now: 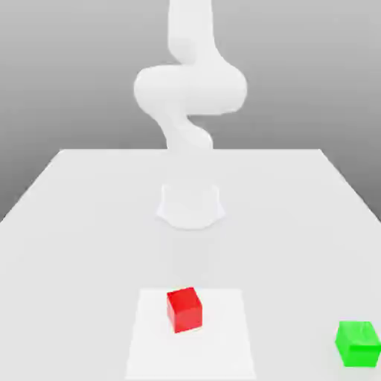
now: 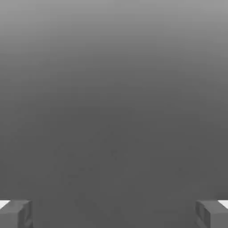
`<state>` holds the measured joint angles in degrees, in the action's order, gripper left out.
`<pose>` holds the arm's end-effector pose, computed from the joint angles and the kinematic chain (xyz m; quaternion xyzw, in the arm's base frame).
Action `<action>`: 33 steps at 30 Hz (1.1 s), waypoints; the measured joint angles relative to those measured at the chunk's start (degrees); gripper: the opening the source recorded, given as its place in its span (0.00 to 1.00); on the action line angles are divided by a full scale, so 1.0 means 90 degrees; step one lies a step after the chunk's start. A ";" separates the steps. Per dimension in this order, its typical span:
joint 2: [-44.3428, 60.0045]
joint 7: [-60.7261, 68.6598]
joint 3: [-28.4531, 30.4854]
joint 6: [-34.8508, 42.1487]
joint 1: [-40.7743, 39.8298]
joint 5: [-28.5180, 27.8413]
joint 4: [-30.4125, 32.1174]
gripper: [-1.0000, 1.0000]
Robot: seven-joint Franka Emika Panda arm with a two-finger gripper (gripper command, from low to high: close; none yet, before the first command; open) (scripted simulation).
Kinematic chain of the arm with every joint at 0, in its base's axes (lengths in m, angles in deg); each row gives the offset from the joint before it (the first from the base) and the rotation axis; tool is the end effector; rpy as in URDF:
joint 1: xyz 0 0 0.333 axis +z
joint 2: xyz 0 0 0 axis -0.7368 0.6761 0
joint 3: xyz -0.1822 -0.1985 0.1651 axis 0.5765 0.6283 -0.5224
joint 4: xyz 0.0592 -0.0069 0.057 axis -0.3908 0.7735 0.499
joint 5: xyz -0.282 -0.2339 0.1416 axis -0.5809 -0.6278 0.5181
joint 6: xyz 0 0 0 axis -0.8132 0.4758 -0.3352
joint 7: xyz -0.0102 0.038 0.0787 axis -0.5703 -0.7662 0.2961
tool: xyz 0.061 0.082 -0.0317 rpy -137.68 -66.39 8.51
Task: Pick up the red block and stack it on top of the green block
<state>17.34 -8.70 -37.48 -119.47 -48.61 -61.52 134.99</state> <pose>0.3791 0.0062 0.6613 -0.8682 0.3502 -0.3347 0.1076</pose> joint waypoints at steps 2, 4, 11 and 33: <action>0.0507 0.0029 -0.0132 -0.0280 -0.0115 -0.0273 0.0289 0.50; 0.1002 0.0072 -0.0210 -0.0546 -0.0212 -0.0513 0.0564 0.50; 0.2714 0.0480 -0.0159 -0.1492 -0.0403 -0.1005 0.1526 0.50; 0.6151 0.2291 0.0098 -0.4139 -0.0172 0.0189 0.2541 0.00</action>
<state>72.70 11.92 -36.60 -156.72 -50.16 -59.82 157.86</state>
